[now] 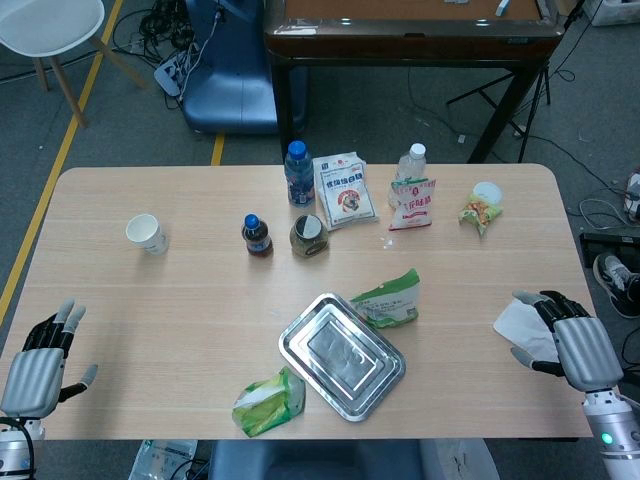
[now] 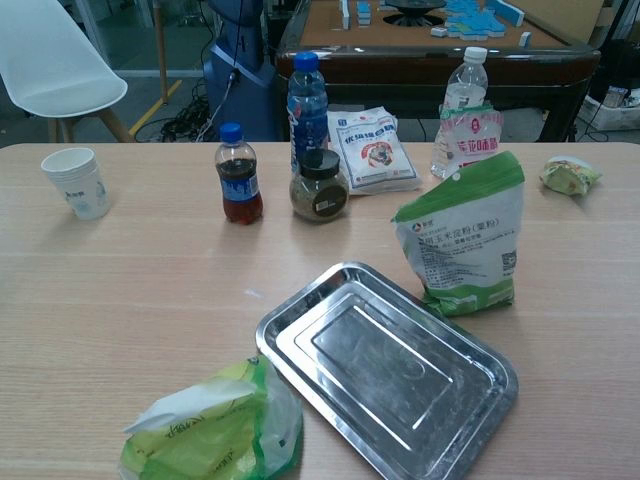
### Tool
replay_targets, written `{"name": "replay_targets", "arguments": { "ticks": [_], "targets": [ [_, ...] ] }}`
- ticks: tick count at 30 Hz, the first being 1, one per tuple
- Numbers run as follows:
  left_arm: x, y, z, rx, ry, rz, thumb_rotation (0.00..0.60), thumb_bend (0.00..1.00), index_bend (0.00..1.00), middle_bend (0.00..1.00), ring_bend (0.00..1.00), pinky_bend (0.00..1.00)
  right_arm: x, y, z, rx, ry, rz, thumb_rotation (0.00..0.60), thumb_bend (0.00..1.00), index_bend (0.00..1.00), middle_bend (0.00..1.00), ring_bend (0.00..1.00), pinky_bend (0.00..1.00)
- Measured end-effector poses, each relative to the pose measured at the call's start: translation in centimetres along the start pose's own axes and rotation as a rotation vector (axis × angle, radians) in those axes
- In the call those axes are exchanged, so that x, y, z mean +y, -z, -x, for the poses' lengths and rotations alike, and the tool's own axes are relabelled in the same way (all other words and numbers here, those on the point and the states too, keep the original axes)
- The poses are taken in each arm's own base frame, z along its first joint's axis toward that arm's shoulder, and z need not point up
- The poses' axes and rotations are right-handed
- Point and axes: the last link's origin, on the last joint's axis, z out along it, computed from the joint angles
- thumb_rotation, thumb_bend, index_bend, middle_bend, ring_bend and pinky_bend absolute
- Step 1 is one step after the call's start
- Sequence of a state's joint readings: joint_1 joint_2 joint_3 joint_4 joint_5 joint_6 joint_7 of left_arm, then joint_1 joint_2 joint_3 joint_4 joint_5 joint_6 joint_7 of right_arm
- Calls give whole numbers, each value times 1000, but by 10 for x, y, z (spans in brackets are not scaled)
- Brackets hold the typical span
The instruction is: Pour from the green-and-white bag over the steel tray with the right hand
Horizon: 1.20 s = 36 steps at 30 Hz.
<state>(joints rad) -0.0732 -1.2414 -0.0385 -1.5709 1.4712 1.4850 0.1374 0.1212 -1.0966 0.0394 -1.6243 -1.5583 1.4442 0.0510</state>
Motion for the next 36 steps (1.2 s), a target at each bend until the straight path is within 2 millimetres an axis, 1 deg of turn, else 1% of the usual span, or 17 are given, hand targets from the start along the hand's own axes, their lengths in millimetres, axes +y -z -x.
{"name": "replay_targets", "arguments": {
  "ticks": [10,17,26,29,36],
  "targets": [
    [0,0,2,-3,2,-1,600,256,0,0,75,85,-5,-9,4,-20,-11,-21,600,135,247,309,202,294],
    [0,3,1,1,6,-1,600,257,0,0,75,85,-8,-24,10,-55,-44,-40,600,126,247,303,200,294],
    [-2,8,-2,12,8,-10,600,257,0,0,75,86,-14,-61,31,-161,-147,-67,600,43,237,273,156,282],
    [-4,10,-3,14,9,-16,600,256,0,0,75,86,-18,-73,41,-209,-202,-73,600,24,219,259,141,264],
    [-4,13,-6,20,5,-17,600,256,0,0,75,85,-30,-106,68,-307,-313,-102,600,0,217,249,121,218]
  ]
}}
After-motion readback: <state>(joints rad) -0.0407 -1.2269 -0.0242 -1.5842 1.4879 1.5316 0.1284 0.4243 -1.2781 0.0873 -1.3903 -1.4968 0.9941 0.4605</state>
